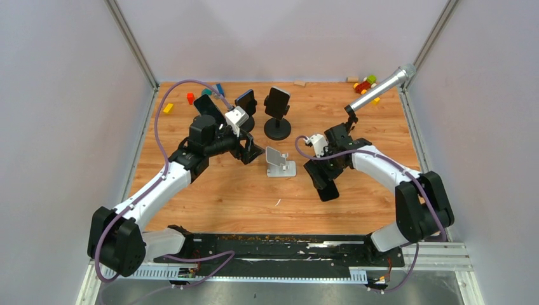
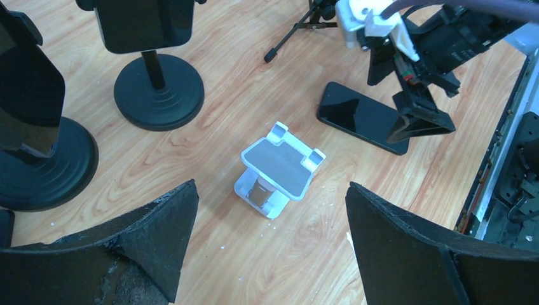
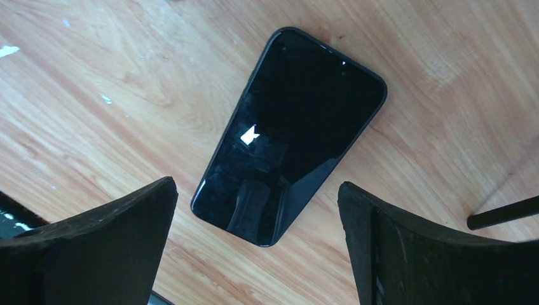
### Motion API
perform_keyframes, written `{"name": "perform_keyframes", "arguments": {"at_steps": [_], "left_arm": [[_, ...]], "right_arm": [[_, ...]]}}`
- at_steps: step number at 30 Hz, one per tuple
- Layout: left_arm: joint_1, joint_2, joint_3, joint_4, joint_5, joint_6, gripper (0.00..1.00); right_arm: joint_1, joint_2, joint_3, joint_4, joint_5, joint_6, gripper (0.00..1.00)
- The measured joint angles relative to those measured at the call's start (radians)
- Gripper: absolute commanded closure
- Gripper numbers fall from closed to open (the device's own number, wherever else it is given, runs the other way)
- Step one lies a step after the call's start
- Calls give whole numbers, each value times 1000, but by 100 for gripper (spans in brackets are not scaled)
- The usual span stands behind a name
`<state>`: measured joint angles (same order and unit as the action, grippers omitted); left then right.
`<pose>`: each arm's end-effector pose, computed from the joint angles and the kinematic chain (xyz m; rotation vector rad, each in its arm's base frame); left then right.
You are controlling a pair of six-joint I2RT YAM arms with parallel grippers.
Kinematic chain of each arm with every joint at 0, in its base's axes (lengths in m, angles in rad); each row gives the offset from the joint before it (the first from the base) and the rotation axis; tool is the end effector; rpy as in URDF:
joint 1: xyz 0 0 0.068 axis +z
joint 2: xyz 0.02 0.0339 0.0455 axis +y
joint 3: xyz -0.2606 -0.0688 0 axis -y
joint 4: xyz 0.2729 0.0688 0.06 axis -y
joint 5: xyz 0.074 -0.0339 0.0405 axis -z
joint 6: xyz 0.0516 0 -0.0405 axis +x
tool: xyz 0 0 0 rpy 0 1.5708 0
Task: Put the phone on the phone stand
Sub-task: Pick up the phone at the center of the board.
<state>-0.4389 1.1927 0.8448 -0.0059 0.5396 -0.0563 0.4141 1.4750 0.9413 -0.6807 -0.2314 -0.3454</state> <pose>0.2709 -0.1565 0.2781 0.7316 1.8231 -0.8465 0.2734 0.1331 0.1693 -1.0824 2.5553 0.3394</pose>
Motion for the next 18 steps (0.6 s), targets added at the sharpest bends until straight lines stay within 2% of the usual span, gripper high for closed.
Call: {"name": "perform_keyframes", "arguments": {"at_steps": [6,18], "left_arm": [[0,-2,0,-6,-2,6,7],[0,-2,0,-6,-3,11,6]], "right_arm": [[0,89,0,1,30,4,0],[5,135,3,5,36,16,0]]}}
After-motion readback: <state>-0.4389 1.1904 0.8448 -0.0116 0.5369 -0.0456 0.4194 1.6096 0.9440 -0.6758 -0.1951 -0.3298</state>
